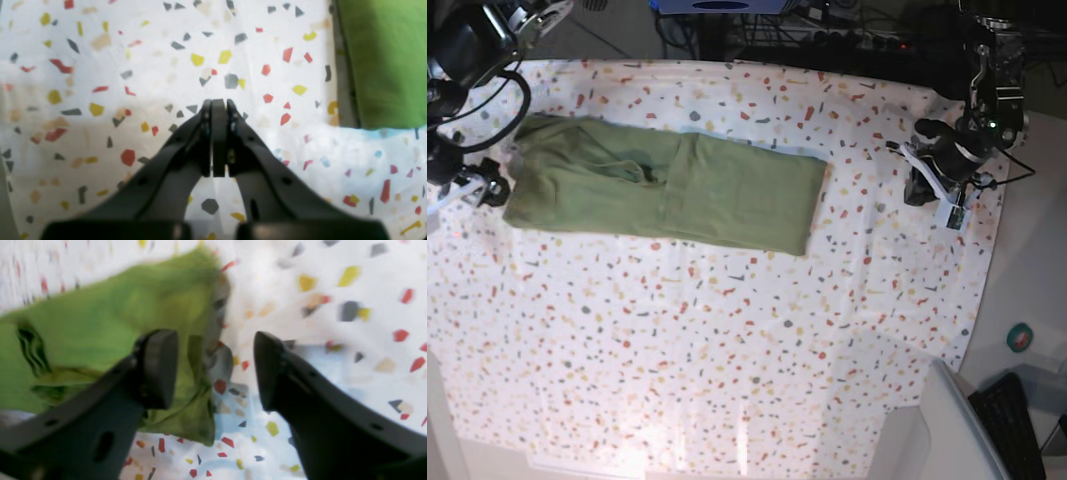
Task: Layout the t-shirt on the table in an organized manner, then fold the t-shirt properly
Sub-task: 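Grasp the strip's opposite end with the right gripper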
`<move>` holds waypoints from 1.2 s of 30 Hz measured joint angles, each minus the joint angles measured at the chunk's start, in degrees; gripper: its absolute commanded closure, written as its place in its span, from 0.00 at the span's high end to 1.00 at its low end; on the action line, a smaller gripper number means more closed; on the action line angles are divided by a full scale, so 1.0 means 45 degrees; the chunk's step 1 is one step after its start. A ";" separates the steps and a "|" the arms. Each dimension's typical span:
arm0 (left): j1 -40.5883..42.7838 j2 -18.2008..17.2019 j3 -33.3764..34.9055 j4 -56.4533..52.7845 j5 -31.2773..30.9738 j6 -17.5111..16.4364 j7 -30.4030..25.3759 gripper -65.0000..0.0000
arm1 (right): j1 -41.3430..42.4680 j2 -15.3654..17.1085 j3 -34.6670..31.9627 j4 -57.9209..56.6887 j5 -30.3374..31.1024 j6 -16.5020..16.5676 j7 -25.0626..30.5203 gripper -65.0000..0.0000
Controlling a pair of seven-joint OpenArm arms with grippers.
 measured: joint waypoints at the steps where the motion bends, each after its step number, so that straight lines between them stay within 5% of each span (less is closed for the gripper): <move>1: 0.0010 0.0019 0.0005 0.0000 0.0005 -0.0005 0.0019 0.00 | -0.0053 0.0238 0.0330 -0.0204 0.0325 0.0005 -0.0083 0.58; 6: 0.0034 0.0034 0.0063 0.0000 0.0005 -0.0005 0.0049 0.00 | -0.0180 0.0646 0.0529 -0.1530 0.1515 -0.0078 -0.0243 0.60; 18: -0.1297 0.0238 0.0155 -0.2059 0.0058 0.0068 0.0053 0.00 | -0.0024 0.0675 0.0481 -0.3395 0.1802 -0.0049 -0.0073 0.60; 27: -0.1812 0.0452 0.2278 -0.2234 0.0039 0.0049 -0.0087 0.00 | -0.0029 0.0112 -0.1054 -0.3274 0.2166 -0.0034 -0.0078 0.59; 36: -0.2307 0.1467 0.2497 -0.3079 -0.0044 0.0092 -0.0248 0.00 | -0.0029 -0.0102 -0.1054 -0.3240 0.2278 0.0015 -0.0476 0.59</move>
